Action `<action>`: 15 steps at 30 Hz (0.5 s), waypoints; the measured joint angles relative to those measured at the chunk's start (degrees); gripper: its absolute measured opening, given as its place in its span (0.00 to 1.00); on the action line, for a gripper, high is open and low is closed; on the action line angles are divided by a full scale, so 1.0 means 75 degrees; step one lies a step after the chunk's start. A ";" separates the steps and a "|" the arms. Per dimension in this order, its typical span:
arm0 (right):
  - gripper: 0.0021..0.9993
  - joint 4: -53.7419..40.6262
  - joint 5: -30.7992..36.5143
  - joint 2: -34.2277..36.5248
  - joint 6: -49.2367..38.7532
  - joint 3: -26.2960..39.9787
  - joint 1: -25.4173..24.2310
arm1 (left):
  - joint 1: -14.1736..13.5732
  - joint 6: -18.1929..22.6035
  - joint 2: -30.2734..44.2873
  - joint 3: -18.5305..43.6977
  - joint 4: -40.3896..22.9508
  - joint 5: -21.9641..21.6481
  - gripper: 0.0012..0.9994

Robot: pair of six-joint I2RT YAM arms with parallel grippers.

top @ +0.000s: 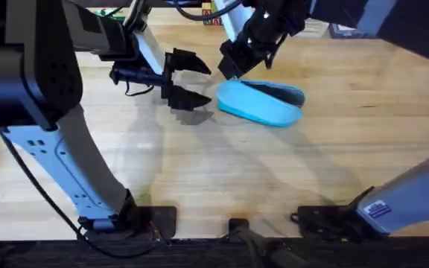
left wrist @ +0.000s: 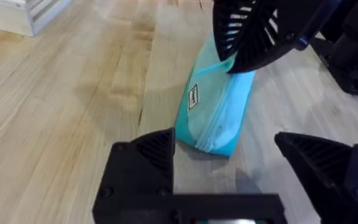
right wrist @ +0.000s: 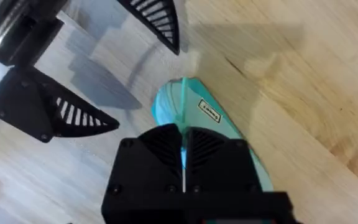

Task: Unzip the bag, pick up the pens from the table one at a time and place them inside, then zip the bag closed.

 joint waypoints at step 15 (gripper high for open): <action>0.03 0.0000 0.0000 0.0002 0.0000 0.0001 0.0000 | -0.0574 0.0000 0.0000 0.0000 0.0151 0.0017 0.99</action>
